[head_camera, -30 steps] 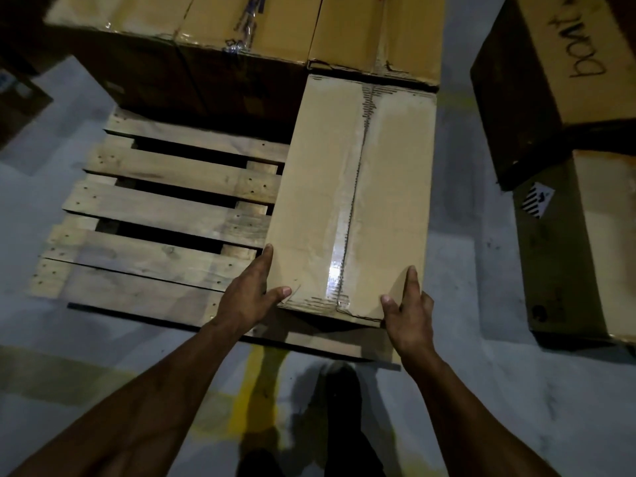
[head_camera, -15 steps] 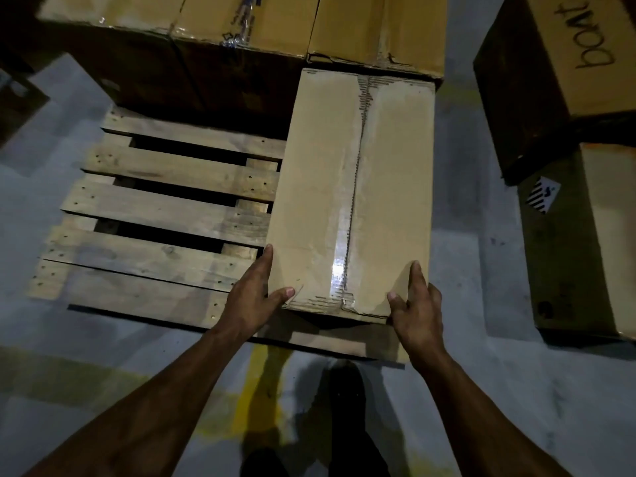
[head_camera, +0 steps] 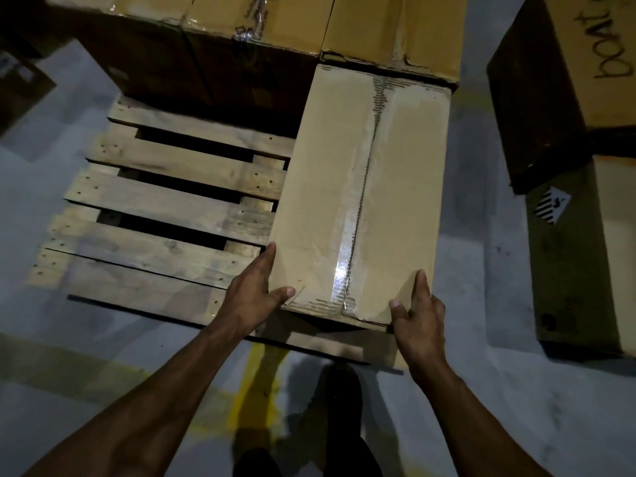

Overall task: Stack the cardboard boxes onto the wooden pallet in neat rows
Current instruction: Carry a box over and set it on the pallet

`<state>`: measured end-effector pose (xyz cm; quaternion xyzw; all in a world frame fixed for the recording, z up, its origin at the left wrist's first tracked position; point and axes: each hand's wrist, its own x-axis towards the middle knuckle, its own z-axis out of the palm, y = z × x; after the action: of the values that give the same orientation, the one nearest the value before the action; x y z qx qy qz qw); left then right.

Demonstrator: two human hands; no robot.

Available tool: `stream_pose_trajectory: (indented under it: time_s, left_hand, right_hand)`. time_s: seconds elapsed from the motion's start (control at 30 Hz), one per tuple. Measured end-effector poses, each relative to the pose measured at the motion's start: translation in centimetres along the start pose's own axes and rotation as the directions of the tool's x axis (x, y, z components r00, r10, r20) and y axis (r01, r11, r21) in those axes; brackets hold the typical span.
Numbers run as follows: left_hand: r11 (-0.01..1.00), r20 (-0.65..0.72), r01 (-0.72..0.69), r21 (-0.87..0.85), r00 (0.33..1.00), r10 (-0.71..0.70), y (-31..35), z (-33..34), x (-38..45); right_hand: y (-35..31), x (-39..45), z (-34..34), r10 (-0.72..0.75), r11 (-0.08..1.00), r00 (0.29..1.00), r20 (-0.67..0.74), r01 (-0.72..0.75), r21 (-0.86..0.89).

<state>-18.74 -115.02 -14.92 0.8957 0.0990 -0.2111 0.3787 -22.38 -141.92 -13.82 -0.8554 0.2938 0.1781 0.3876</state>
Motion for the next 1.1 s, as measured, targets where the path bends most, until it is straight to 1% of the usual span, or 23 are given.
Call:
stream_pose_trajectory:
  time_s: [0.2,0.33,0.4,0.5,0.57,0.63,0.73,0.87,0.93,1.0,1.1]
  left_hand:
    - [1.0,0.013,0.0,-0.005,1.0,0.0,-0.5,0.1,0.1]
    - [1.0,0.031,-0.021,-0.012,0.999,0.021,-0.9,0.0,0.1]
    - [0.998,0.106,-0.043,0.036,0.994,0.039,-0.9,-0.3,0.1]
    - [0.985,0.25,-0.057,0.162,0.968,0.015,-0.9,-0.8,0.2]
    - [0.961,0.274,-0.071,0.267,0.962,-0.006,-1.0,-0.9,0.3]
    - [0.942,0.245,-0.068,0.329,0.969,-0.016,-0.9,-0.7,0.2]
    - [0.928,0.192,-0.059,0.369,0.981,-0.014,-0.8,-0.3,0.1]
    - [0.911,0.188,-0.064,0.406,0.982,-0.015,-0.9,-0.3,0.3]
    - [0.89,0.186,-0.057,0.451,0.982,-0.032,-0.8,-0.3,0.4]
    - [0.858,0.175,-0.048,0.512,0.983,-0.05,-0.5,-0.4,0.4]
    - [0.804,0.147,-0.049,0.592,0.988,-0.048,0.0,-0.6,0.2]
  right_hand:
    - [-0.2,-0.2,0.3,0.034,0.999,0.999,0.016,-0.033,-0.04]
    - [-0.6,-0.1,0.3,0.053,0.991,0.997,0.048,-0.047,-0.123]
    - [-0.8,-0.3,0.3,0.06,0.984,0.996,0.063,-0.049,-0.17]
    - [-0.8,-0.3,0.5,0.084,0.979,0.995,0.058,-0.072,-0.192]
    - [-0.8,-0.3,0.6,0.101,0.976,0.993,0.056,-0.088,-0.198]
    - [-0.9,-0.3,0.7,0.1,0.976,0.993,0.057,-0.087,-0.199]
    - [-0.7,-0.2,0.7,0.099,0.976,0.993,0.058,-0.085,-0.2]
    - [-0.6,0.0,0.6,0.085,0.976,0.994,0.071,-0.069,-0.205]
    - [-0.7,-0.1,0.5,0.083,0.973,0.992,0.092,-0.06,-0.223]
    - [-0.6,-0.6,0.5,0.051,0.955,0.99,0.132,-0.009,-0.297]
    - [0.0,-1.5,0.7,-0.054,0.876,0.984,0.171,0.129,-0.466]
